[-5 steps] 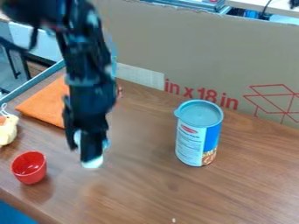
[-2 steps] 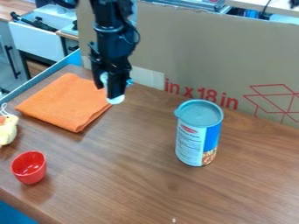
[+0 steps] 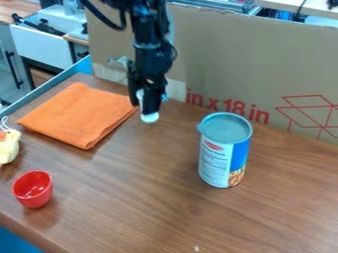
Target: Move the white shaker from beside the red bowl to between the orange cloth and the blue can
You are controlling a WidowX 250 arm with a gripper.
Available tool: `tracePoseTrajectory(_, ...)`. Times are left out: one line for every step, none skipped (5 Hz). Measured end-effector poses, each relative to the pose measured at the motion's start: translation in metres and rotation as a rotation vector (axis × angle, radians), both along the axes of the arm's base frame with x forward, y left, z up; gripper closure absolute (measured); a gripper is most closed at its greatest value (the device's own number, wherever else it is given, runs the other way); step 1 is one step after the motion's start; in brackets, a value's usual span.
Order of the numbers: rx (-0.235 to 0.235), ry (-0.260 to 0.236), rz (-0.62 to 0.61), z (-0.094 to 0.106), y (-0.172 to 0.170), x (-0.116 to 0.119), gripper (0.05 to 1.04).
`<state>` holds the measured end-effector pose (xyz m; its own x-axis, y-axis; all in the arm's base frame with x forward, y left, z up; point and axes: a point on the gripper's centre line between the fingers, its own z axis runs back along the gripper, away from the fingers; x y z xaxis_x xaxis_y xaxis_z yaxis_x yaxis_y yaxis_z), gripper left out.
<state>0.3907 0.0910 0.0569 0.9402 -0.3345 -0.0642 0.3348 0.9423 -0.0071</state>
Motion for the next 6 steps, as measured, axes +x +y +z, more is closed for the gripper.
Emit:
tracePoseTrajectory(-0.019, 0.067, -0.032, -0.008, 0.003, 0.010, 0.484)
tracePoseTrajectory(-0.023, 0.125, -0.042, -0.010, 0.002, 0.012, 0.484)
tracePoseTrajectory(0.007, 0.140, -0.045, -0.012, -0.003, 0.005, 0.428)
tracePoseTrajectory(0.026, 0.155, -0.048, -0.015, -0.008, -0.007, 0.120)
tracePoseTrajectory(0.043, 0.080, -0.025, 0.008, -0.011, -0.015, 0.074)
tracePoseTrajectory(0.076, 0.001, 0.005, 0.037, -0.011, -0.026, 0.079)
